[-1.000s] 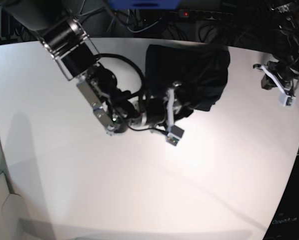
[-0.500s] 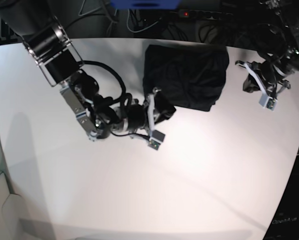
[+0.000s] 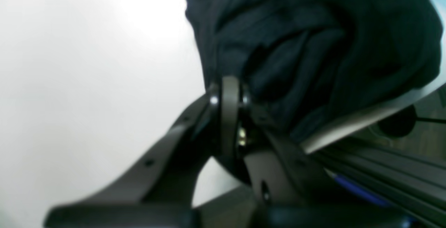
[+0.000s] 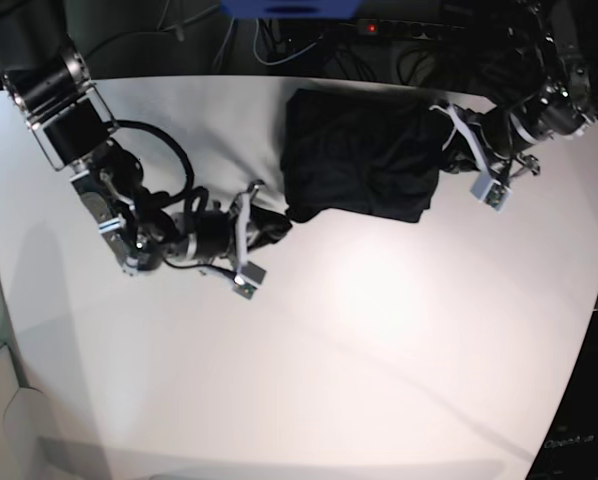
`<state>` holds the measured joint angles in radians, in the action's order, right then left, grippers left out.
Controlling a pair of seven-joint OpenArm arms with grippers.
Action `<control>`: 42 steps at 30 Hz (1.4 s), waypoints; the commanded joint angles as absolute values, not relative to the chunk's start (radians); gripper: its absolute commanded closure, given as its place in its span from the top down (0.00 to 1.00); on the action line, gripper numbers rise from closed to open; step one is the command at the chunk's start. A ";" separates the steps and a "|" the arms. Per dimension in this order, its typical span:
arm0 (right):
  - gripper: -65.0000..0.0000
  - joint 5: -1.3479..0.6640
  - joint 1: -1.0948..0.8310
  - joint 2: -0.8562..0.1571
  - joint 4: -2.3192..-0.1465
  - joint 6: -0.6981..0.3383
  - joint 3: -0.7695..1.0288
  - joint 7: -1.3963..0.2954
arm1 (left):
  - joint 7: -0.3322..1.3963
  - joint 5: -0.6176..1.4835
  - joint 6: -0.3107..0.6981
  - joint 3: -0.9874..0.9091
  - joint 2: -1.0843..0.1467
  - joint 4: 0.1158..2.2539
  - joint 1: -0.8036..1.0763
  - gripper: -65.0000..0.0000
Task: Fold the T-shirt properly
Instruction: 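Square the bundle's sides with both grippers pushing toward each other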
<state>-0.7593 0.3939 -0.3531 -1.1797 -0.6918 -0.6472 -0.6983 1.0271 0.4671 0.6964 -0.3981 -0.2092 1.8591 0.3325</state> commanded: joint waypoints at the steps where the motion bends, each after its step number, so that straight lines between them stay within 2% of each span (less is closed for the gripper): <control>1: 0.07 -0.769 0.401 -0.372 -1.191 -0.698 -0.641 -0.674 | 1.004 0.483 0.698 -0.401 -0.213 1.870 0.325 0.00; 12: 0.07 -0.769 0.289 -0.387 -1.191 -0.698 -0.641 -0.664 | 1.000 0.481 0.698 -0.403 -0.194 1.643 0.173 0.00; 24: 0.07 -0.769 0.127 -0.361 -1.193 -0.698 -0.642 -0.596 | 1.012 0.486 0.698 -0.409 -0.122 1.544 -0.137 0.00; 28: 0.07 -0.769 0.114 -0.367 -1.193 -0.698 -0.642 -0.567 | 1.141 0.490 0.698 -0.481 -0.148 1.546 -0.199 0.00; 31: 0.07 -0.769 0.122 -0.400 -1.193 -0.698 -0.641 -0.544 | 1.244 0.490 0.698 -0.552 -0.182 1.550 -0.196 0.00; 34: 0.07 -0.769 0.127 -0.424 -1.193 -0.698 -0.621 -0.516 | 1.290 0.493 0.698 -0.581 -0.231 1.601 -0.105 0.00; 38: 0.07 -0.769 0.143 -0.427 -1.193 -0.698 -0.526 -0.512 | 1.291 0.492 0.698 -0.575 -0.259 1.693 0.061 0.00; 42: 0.07 -0.769 0.186 -0.433 -1.191 -0.698 -0.510 -0.519 | 1.287 0.492 0.698 -0.549 -0.255 1.732 0.176 0.00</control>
